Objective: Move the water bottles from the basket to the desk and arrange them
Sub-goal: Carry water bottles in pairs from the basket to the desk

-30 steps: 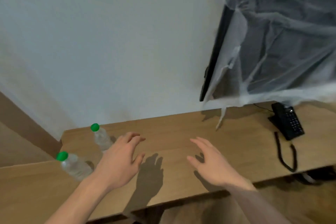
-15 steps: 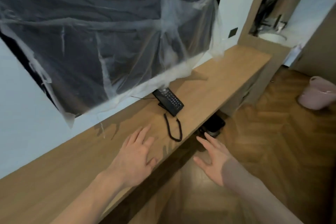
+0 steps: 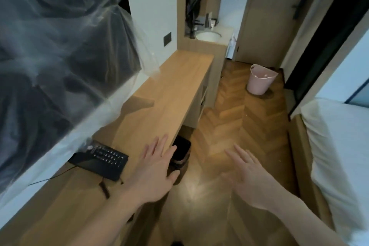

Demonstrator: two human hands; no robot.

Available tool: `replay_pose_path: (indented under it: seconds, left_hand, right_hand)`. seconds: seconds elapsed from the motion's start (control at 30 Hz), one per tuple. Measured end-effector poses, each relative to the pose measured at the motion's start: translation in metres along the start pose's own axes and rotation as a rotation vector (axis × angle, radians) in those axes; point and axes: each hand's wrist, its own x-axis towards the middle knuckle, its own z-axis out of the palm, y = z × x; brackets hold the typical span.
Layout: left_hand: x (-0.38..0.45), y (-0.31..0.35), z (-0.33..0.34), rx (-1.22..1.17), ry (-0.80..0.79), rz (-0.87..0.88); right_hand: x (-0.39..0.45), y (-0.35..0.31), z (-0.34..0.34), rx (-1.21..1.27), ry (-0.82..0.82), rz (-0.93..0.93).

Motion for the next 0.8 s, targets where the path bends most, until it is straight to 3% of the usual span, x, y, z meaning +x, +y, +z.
replay_pose_path:
  seconds: [0.37,0.8]
  left_hand:
    - [0.226,0.087,-0.016,0.106,-0.081,0.231]
    - [0.448,0.21,-0.029,0.106,-0.029,0.106]
  right_hand:
    - [0.102,0.116,-0.079,0.042,0.08,0.217]
    - [0.268,0.293,-0.204,0.038,0.045,0.15]
